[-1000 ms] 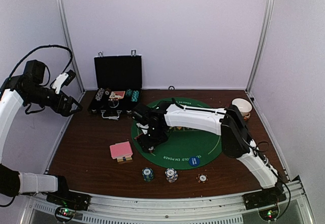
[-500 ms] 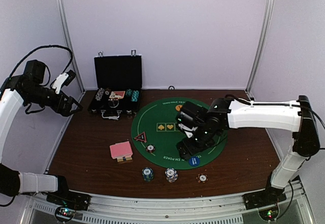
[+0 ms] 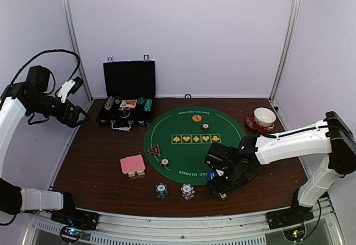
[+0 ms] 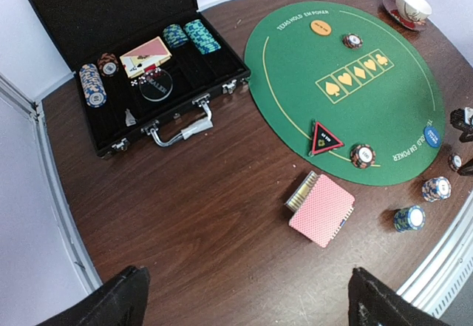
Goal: Distribute texas hold em gaming equipment
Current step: Pick up the pile of poker chips from the corner of the board.
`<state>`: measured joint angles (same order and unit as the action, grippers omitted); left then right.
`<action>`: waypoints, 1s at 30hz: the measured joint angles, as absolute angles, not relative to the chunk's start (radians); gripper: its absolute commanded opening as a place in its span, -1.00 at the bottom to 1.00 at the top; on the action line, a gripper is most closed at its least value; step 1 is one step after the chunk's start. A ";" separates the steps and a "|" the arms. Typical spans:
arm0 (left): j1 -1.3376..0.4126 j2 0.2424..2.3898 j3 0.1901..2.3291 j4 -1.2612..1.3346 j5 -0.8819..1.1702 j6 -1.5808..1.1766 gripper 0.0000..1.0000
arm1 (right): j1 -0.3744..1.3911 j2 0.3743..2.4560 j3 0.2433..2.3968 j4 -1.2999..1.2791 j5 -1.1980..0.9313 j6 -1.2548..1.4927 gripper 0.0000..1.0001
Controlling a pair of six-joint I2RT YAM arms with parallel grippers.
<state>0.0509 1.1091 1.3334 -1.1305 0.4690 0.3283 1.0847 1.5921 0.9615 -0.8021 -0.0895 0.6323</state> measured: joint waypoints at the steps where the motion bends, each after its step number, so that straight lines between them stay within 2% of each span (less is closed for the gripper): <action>1: 0.051 1.111 1.333 -1.131 0.469 0.328 0.95 | 1.086 1.593 0.955 -0.786 -0.093 0.634 0.79; 10: 0.051 1.115 1.338 -1.132 0.469 0.328 0.95 | 1.089 1.643 0.925 -0.703 -0.104 0.641 0.44; 16: 0.051 1.117 1.353 -1.132 0.471 0.328 0.95 | 1.089 1.642 0.923 -0.691 -0.104 0.653 0.05; 18: 0.051 1.117 1.353 -1.132 0.472 0.328 0.95 | 1.089 1.642 0.923 -0.692 -0.104 0.654 -0.01; 20: 0.051 1.118 1.354 -1.132 0.473 0.328 0.95 | 1.089 1.642 0.923 -0.694 -0.104 0.656 0.00; 21: 0.051 1.119 1.354 -1.132 0.473 0.328 0.95 | 1.089 1.642 0.923 -0.696 -0.104 0.654 0.08; 23: 0.051 1.119 1.355 -1.132 0.474 0.328 0.95 | 1.089 1.642 0.923 -0.698 -0.104 0.653 0.39; 24: 0.051 1.119 1.356 -1.132 0.474 0.328 0.95 | 1.089 1.642 0.923 -0.701 -0.105 0.648 0.47; 27: 0.051 1.119 1.356 -1.132 0.476 0.328 0.95 | 1.094 1.641 0.925 -0.716 -0.105 0.639 0.50; 30: 0.051 1.119 1.357 -1.132 0.476 0.328 0.95 | 1.100 1.641 0.925 -0.730 -0.106 0.632 0.38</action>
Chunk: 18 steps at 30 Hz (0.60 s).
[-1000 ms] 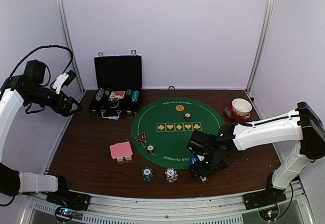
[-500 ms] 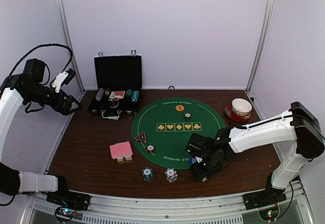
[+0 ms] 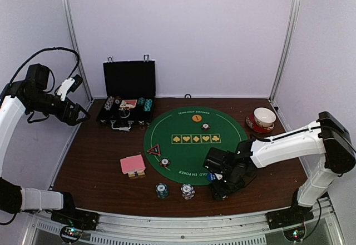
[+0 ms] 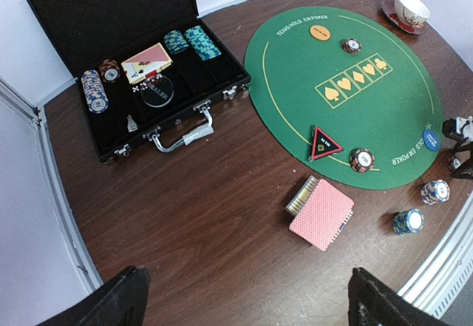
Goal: Distribute texas hold em gaming equipment
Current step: Pick up the pile of poker chips from the corner of the board.
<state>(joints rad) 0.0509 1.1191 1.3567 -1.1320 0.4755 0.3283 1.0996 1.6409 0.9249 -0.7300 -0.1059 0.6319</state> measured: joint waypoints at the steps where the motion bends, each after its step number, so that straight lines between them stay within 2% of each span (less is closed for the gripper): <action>1: 0.051 1.119 1.357 -1.132 0.476 0.328 0.95 | 1.101 1.641 0.925 -0.734 -0.106 0.632 0.30; 9: 0.051 1.119 1.357 -1.132 0.475 0.328 0.95 | 1.116 1.641 0.925 -0.763 -0.109 0.641 -0.31; 14: 0.051 1.119 1.357 -1.132 0.476 0.328 0.95 | 1.117 1.639 0.959 -0.815 -0.097 0.632 -0.44; 18: 0.051 1.119 1.357 -1.132 0.476 0.328 0.95 | 1.113 1.625 1.028 -0.876 -0.077 0.620 -0.46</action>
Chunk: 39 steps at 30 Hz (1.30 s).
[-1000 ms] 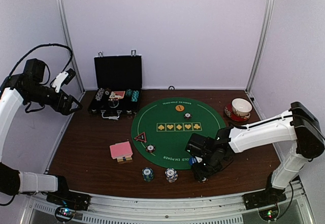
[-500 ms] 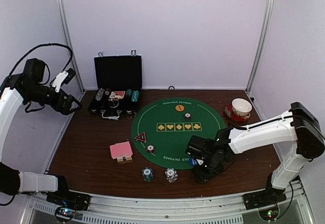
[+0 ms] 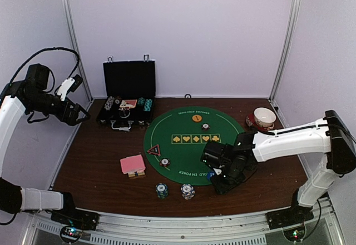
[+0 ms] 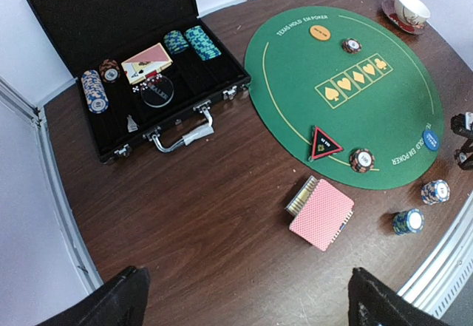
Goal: Distribute texas hold em gaming equipment
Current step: Pick up the pile of poker chips from the corner of the board, then place the poker chips pile in the small blind area, then pick up the pile of poker chips from the pile of poker chips.
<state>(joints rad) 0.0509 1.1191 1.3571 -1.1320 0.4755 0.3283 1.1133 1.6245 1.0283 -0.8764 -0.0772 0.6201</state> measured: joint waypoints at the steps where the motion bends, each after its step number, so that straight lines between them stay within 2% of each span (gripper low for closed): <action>1: 0.051 1.119 1.357 -1.132 0.476 0.328 0.95 | 1.108 1.618 1.046 -0.891 -0.072 0.614 -0.46; 10: 0.051 1.119 1.357 -1.132 0.476 0.328 0.95 | 0.961 1.592 1.133 -0.956 -0.043 0.525 -0.46; 18: 0.051 1.119 1.358 -1.132 0.477 0.328 0.95 | 0.861 1.712 1.161 -0.923 -0.033 0.449 -0.42; 24: 0.051 1.118 1.360 -1.132 0.477 0.328 0.95 | 0.822 1.776 1.161 -0.880 -0.033 0.421 -0.10; 27: 0.051 1.117 1.362 -1.132 0.477 0.329 0.95 | 0.812 1.789 1.161 -0.859 -0.035 0.417 0.28; 29: 0.051 1.117 1.362 -1.132 0.477 0.329 0.95 | 0.811 1.794 1.161 -0.852 -0.035 0.410 0.41; 39: 0.051 1.116 1.363 -1.132 0.477 0.329 0.95 | 0.840 1.744 1.224 -0.899 -0.033 0.399 0.54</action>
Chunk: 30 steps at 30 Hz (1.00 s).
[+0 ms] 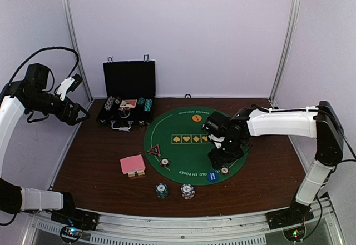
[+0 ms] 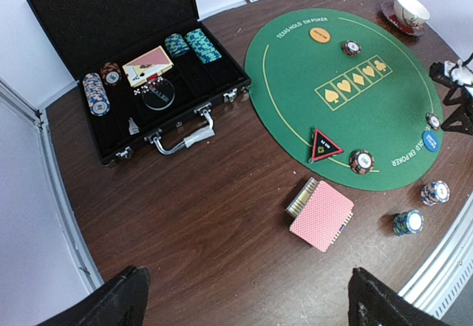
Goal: Distribute texas hold em gaming equipment
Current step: Pick up the pile of poker chips from the pile of poker chips.
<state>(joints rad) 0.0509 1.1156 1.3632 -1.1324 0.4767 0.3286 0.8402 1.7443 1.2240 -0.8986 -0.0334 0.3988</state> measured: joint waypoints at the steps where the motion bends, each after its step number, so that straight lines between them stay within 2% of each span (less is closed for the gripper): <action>1: 0.051 1.116 1.363 -1.132 0.477 0.329 0.95 | 0.860 1.731 1.243 -0.908 -0.032 0.398 0.57; 6: 0.051 1.115 1.363 -1.132 0.476 0.331 0.95 | 1.016 1.705 1.362 -0.926 -0.038 0.399 0.74; 12: 0.051 1.111 1.363 -1.132 0.477 0.332 0.95 | 1.161 1.776 1.450 -0.930 -0.076 0.398 0.77; 23: 0.051 1.105 1.363 -1.132 0.476 0.333 0.95 | 1.189 1.935 1.494 -0.933 -0.128 0.384 0.77; 30: 0.051 1.103 1.363 -1.132 0.476 0.336 0.95 | 1.194 1.974 1.531 -0.932 -0.140 0.364 0.66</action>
<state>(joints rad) 0.0509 1.1030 1.3632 -1.1324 0.4763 0.3359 1.1938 1.9736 1.5307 -0.9318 -0.1398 0.3641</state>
